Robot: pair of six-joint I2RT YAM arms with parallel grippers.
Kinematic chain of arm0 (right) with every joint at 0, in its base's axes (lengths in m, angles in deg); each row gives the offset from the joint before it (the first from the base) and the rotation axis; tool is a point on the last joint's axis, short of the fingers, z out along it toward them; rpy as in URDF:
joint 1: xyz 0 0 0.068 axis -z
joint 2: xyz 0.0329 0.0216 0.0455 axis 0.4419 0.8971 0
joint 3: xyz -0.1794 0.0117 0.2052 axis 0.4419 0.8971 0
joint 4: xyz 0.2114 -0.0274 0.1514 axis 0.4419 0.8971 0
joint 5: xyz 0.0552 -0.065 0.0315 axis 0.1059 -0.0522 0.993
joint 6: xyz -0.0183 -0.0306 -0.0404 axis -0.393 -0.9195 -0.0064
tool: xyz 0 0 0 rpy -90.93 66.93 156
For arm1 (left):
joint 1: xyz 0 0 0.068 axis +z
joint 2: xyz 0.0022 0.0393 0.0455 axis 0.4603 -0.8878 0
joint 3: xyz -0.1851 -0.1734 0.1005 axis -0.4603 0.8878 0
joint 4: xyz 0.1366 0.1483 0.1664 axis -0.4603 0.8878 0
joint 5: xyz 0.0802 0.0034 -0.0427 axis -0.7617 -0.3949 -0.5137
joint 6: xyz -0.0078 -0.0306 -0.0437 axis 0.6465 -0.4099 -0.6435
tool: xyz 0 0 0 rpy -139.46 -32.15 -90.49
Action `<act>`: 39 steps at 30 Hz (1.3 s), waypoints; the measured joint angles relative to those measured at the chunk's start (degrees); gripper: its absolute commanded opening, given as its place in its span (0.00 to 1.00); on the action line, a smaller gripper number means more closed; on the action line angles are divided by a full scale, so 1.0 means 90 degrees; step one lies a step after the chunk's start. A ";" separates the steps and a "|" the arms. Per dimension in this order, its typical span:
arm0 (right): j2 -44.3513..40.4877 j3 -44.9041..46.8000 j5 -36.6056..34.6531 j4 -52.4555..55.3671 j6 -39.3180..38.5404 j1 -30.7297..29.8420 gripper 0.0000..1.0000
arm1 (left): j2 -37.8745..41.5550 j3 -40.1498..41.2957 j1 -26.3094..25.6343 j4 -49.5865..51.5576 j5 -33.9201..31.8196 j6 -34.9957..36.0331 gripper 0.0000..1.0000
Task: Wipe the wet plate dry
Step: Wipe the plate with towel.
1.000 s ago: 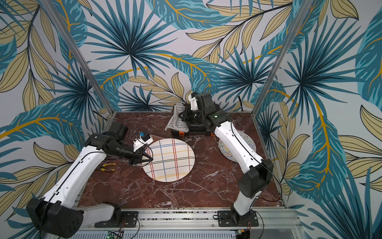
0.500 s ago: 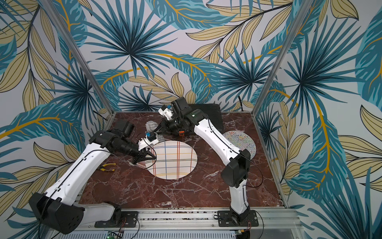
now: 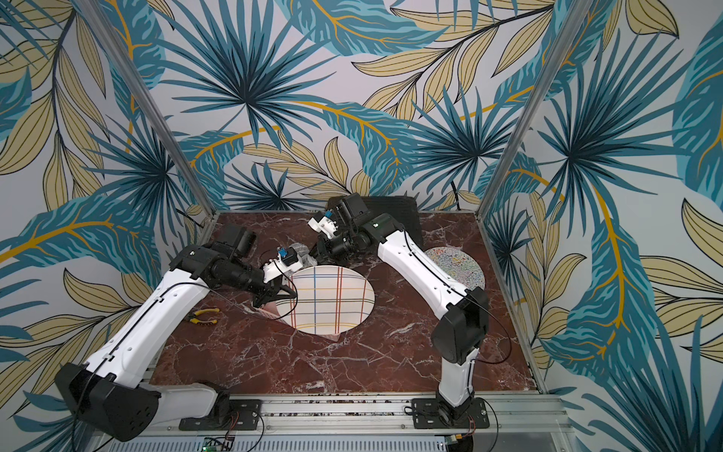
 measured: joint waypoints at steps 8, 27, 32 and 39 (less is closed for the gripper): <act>-0.0845 0.0998 0.0032 -0.0549 0.0075 0.0542 0.00 | 0.0000 -0.0005 0.0000 -0.0083 -0.0180 -0.0070 0.00; -0.1620 0.2421 0.0022 -0.1780 0.0447 0.1360 0.00 | 0.0002 -0.0289 0.0908 -0.0058 0.0563 -0.0316 0.00; -0.1705 0.2620 -0.0034 -0.2057 0.0546 0.1479 0.00 | 0.0002 -0.0287 0.1209 -0.0124 0.0920 -0.0566 0.00; -0.1707 0.2766 -0.0185 -0.2229 0.0583 0.1615 0.00 | 0.0005 -0.0282 0.1681 -0.0495 0.1627 -0.1197 0.00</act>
